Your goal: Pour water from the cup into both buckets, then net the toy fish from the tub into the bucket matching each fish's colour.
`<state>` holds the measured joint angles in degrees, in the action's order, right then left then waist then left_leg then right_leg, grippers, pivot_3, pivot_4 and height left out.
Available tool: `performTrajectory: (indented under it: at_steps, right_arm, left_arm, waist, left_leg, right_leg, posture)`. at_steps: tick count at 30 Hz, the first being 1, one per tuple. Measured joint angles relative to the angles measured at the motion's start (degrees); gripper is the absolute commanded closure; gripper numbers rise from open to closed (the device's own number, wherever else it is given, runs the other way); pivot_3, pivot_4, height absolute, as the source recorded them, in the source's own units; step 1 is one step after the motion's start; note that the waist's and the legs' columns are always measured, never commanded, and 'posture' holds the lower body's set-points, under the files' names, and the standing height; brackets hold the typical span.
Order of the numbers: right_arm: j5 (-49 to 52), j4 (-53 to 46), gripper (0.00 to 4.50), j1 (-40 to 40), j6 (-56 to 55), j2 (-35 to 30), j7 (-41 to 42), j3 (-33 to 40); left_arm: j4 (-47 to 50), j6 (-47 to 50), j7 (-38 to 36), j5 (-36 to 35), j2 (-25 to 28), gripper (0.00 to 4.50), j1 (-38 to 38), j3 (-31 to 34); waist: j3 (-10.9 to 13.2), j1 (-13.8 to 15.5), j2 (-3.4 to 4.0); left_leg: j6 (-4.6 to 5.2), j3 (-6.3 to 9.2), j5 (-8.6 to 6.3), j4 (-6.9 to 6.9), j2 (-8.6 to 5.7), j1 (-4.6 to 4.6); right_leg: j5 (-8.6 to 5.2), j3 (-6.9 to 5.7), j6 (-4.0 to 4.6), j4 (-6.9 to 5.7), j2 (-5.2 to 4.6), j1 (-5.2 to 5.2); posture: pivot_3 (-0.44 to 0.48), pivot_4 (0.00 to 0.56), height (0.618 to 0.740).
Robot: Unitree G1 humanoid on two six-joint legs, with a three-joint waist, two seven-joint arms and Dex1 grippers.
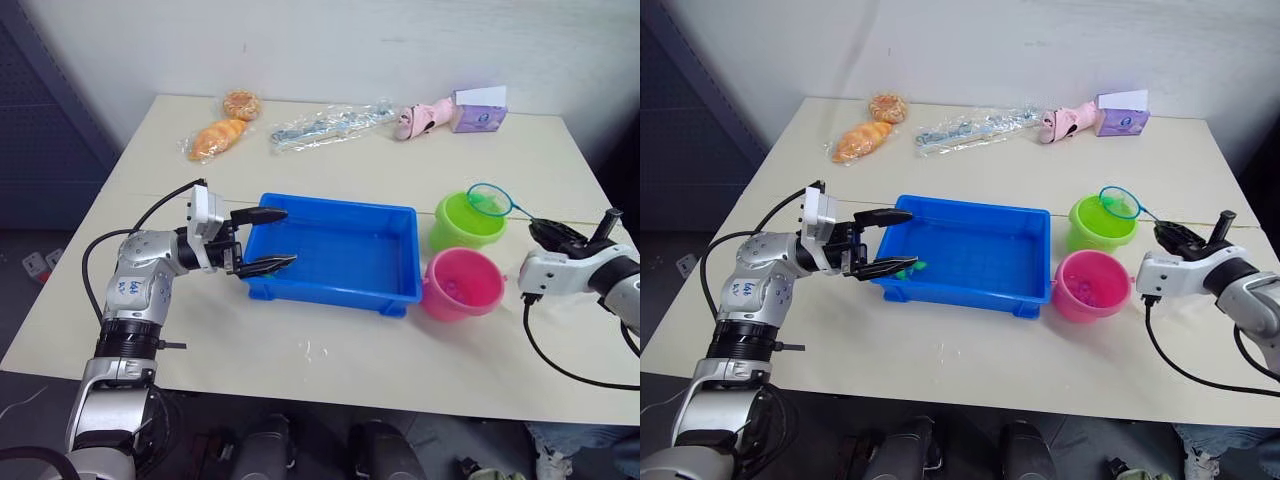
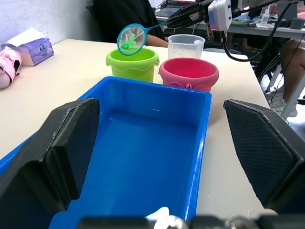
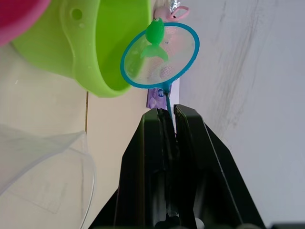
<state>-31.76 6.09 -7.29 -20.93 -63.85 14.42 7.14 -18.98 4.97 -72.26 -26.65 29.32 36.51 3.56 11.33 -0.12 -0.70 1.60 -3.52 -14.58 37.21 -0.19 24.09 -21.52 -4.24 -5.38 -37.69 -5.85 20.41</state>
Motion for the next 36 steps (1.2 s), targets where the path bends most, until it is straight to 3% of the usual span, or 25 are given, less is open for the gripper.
performTrajectory:
  at_steps: [14, 17, 20, 25, 28, 36]
  right_arm:
    - [-0.89, -0.36, 4.50, -0.75, -0.18, 0.15, -2.60, 1.50]
    - [4.09, 0.46, 4.50, -2.65, -0.29, 0.64, -0.93, 2.83]
    - [15.87, -2.98, 4.50, -3.31, 1.23, 5.07, 5.61, 3.41]
    - [40.83, -16.50, 4.50, -7.61, 20.81, 12.29, 18.43, 1.76]
    - [49.99, -24.72, 4.50, -11.84, 34.73, 12.94, 23.29, -2.30]
    - [51.35, -30.10, 4.50, -22.31, 55.95, 22.47, 23.99, -18.79]
  left_arm:
    - [0.29, 0.02, 1.27, 0.00, -1.06, 0.03, -0.40, -0.02]
    - [0.60, 0.11, 1.49, -0.01, -1.06, 0.03, -1.07, -0.02]
    - [0.98, 0.20, 1.69, -0.03, -0.73, 0.03, -1.24, 0.16]
    - [2.40, 1.60, 2.02, -1.12, 3.09, 0.03, -2.37, 3.51]
    - [1.36, 1.18, 0.73, -1.10, 7.20, 0.03, -4.25, 5.55]
    - [-2.59, -1.25, -0.82, 0.01, 12.81, 0.03, -8.02, 8.95]
  waist:
    - [0.00, -0.12, 0.00]
    - [0.00, -0.15, 0.00]
    - [0.00, -0.14, -0.01]
    - [0.00, -0.45, 0.00]
    - [-0.01, -0.60, 0.00]
    - [-0.01, -0.09, -0.01]
  left_leg:
    - [0.01, -0.02, 0.01, 0.03, 0.00, -0.01]
    - [0.00, -0.01, 0.03, 0.03, 0.03, -0.02]
    - [-0.02, 0.02, 0.03, 0.04, 0.08, -0.02]
    - [-0.01, 0.06, 0.03, 0.09, 0.12, -0.03]
    - [-0.01, 0.14, 0.03, 0.09, 0.15, -0.04]
    - [0.06, 0.16, -0.01, 0.11, 0.00, 0.04]
  right_leg:
    - [0.00, 0.03, 0.00, -0.05, 0.00, 0.00]
    - [0.00, 0.02, 0.00, -0.06, 0.03, 0.00]
    - [0.00, 0.00, 0.00, -0.05, 0.09, -0.03]
    - [0.00, 0.01, 0.01, -0.11, 0.09, -0.02]
    - [0.01, -0.01, 0.03, -0.10, 0.09, -0.04]
    - [0.01, -0.02, 0.04, -0.13, -0.11, 0.05]
  posture:
    - [0.000, 0.150, 0.740]
    - [0.000, 0.150, 0.740]
    - [0.000, 0.150, 0.740]
    - [0.000, 0.150, 0.740]
    - [0.000, 0.150, 0.740]
    - [0.000, 0.150, 0.740]
